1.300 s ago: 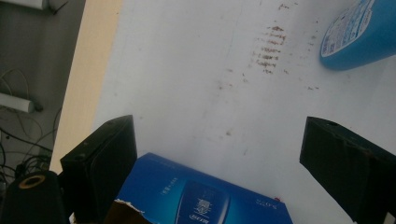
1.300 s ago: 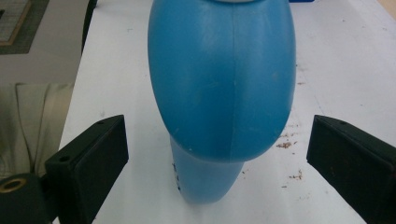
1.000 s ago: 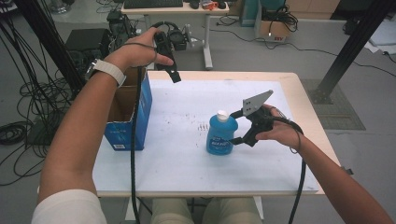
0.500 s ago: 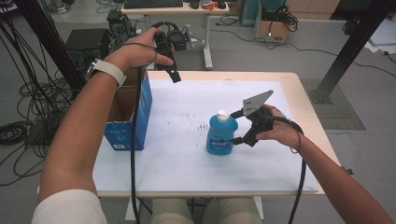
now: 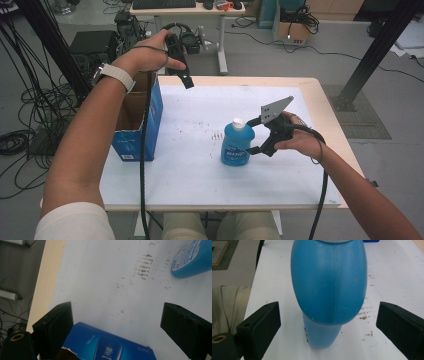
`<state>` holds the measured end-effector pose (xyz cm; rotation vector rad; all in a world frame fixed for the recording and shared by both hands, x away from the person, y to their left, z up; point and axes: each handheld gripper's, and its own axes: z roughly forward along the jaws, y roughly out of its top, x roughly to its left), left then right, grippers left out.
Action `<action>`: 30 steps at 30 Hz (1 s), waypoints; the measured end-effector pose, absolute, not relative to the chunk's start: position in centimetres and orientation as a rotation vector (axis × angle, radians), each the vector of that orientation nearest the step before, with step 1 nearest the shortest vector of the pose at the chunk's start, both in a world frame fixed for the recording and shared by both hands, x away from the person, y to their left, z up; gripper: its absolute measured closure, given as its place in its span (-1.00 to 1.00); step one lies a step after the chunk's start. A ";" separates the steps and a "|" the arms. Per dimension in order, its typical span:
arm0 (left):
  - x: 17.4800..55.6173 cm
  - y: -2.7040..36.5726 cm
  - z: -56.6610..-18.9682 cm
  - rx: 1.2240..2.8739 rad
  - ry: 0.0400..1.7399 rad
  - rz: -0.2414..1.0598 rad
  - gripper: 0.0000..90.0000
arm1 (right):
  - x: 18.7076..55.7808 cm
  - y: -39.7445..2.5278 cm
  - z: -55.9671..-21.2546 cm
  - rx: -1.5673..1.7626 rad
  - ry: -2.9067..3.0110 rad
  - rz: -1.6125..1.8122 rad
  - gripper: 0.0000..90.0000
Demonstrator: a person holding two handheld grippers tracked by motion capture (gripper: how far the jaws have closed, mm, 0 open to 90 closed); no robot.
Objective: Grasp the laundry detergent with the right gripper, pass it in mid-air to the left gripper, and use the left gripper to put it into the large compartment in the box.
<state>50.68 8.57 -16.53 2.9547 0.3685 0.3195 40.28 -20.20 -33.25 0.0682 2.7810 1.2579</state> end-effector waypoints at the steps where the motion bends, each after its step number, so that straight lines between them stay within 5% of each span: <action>1: 50.7 8.6 -16.5 2.953 0.367 0.321 -0.75 | 40.3 -20.2 -33.3 0.068 2.781 1.258 -0.88; 30: 50.6 8.7 -16.5 2.953 0.368 0.332 -0.75 | 40.2 -20.0 -33.3 0.084 2.780 1.264 -0.89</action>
